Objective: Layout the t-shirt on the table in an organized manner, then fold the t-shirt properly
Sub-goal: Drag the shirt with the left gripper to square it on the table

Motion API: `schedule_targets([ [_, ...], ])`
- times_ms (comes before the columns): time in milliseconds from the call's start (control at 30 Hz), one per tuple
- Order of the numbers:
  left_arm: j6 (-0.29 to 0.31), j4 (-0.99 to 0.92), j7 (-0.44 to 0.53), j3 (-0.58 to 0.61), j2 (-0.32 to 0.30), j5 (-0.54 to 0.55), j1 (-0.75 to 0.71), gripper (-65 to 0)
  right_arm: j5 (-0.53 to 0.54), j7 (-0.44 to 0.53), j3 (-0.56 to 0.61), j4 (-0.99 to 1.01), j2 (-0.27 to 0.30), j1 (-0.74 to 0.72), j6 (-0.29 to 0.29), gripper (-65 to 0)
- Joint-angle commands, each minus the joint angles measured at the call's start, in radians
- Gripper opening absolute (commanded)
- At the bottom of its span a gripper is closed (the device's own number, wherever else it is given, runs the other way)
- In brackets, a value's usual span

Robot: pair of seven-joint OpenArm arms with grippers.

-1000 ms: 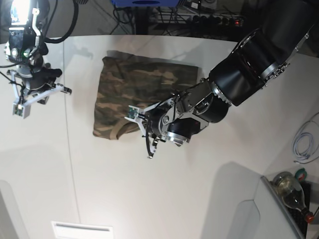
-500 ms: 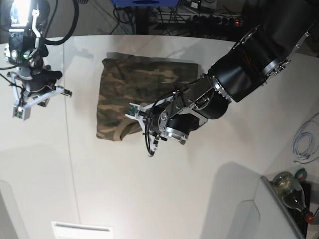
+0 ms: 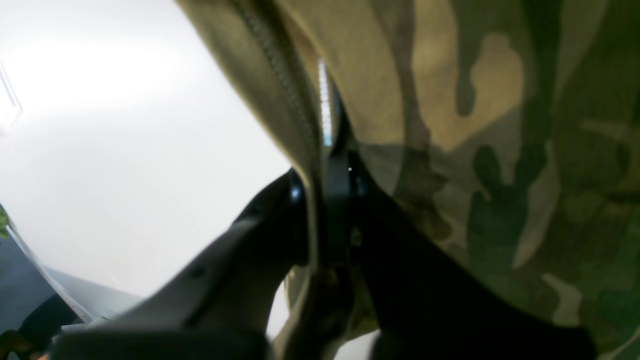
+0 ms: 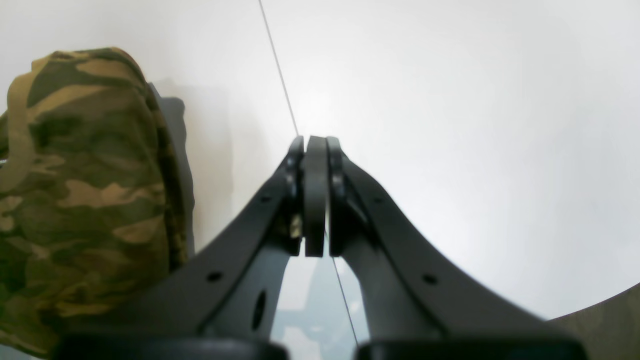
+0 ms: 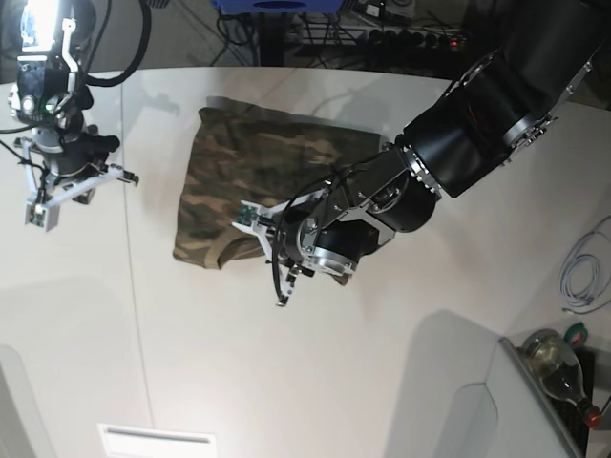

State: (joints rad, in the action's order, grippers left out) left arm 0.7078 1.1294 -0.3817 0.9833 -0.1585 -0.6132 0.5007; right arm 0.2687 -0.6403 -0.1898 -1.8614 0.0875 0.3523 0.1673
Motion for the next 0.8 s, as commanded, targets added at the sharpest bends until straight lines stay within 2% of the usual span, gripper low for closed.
schedule_targets([
  [0,-0.01,0.015,0.0,-0.007,0.006,-0.004,0.026,-60.6,-0.003,0.02,-0.003,-0.016,0.007,-0.006,0.001,-65.0],
  [100,-0.01,0.015,-0.041,-0.005,0.004,0.002,0.025,-55.8,-0.003,0.02,-0.006,-0.016,0.007,-0.006,0.001,-65.0],
  [233,-0.01,0.047,-0.135,-0.005,0.006,0.003,0.023,-55.6,-0.003,0.02,-0.004,-0.016,0.007,-0.006,0.001,-65.0],
  [467,-0.01,0.162,-0.221,-0.014,0.0,0.005,0.02,-54.1,-0.003,0.02,0.0,-0.016,0.007,-0.012,0.001,-65.0],
  [533,-0.01,0.171,-0.242,-0.008,0.0,0.005,0.022,-46.4,-0.003,0.02,0.002,-0.016,0.007,-0.012,0.001,-65.0],
  [767,-0.01,0.163,-0.25,-0.008,0.0,0.005,-0.009,-11.0,-0.003,0.02,0.002,-0.016,0.007,-0.011,0.001,-65.0],
])
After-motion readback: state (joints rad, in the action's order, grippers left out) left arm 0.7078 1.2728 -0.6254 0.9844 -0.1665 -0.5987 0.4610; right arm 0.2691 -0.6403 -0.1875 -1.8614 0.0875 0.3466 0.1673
